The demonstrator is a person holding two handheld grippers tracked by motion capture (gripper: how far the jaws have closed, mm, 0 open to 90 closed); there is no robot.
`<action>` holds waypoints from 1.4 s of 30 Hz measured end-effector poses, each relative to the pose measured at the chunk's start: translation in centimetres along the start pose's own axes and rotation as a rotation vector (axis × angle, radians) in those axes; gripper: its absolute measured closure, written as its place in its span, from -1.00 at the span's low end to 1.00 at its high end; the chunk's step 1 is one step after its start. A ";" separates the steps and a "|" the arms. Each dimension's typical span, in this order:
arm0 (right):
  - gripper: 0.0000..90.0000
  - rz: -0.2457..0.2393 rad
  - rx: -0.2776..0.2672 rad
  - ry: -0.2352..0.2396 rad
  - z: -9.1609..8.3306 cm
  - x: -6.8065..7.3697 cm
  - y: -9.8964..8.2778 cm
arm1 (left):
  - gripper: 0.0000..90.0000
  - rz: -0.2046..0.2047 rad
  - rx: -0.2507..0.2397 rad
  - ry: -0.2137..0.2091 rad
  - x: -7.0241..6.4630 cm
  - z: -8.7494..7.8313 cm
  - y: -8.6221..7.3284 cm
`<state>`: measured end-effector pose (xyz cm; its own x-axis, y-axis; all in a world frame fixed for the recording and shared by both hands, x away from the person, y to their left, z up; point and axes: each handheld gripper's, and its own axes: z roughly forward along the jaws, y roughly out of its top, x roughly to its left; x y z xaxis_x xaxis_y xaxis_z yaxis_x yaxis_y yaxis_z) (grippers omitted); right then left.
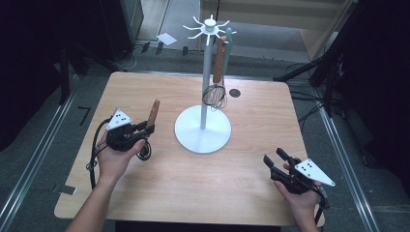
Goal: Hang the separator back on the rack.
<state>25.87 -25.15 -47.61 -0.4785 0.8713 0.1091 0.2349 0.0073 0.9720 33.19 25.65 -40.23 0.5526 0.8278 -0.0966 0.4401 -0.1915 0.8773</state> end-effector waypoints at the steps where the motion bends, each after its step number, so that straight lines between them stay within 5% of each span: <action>1: -0.07 0.001 -0.001 0.001 0.0 0.0 0.0 | 0.56 -0.004 -0.016 -0.005 -0.2 0.0 0.1; 20: -0.08 -0.002 -0.013 -0.004 -0.4 -0.2 -0.1 | 0.56 0.053 -0.198 -0.044 -3.5 -0.8 4.2; 28: -0.29 0.001 -0.033 -0.018 -0.5 -0.4 -0.3 | 0.56 0.062 -0.237 -0.052 -4.1 -0.9 5.5; 34: -0.47 0.067 -0.036 -0.012 -0.2 -0.7 -0.7 | 0.56 0.063 -0.258 -0.051 -4.5 -1.1 6.0; 42: -0.44 0.018 -0.029 -0.046 0.3 -0.7 -1.2 | 0.56 0.066 -0.275 -0.051 -4.7 -1.3 6.4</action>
<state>26.16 -25.59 -48.94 -0.4343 0.8930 0.1179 0.2184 -0.0226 0.9756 32.52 21.17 -33.53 0.6118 0.7892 -0.0528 0.1976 -0.0878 0.9763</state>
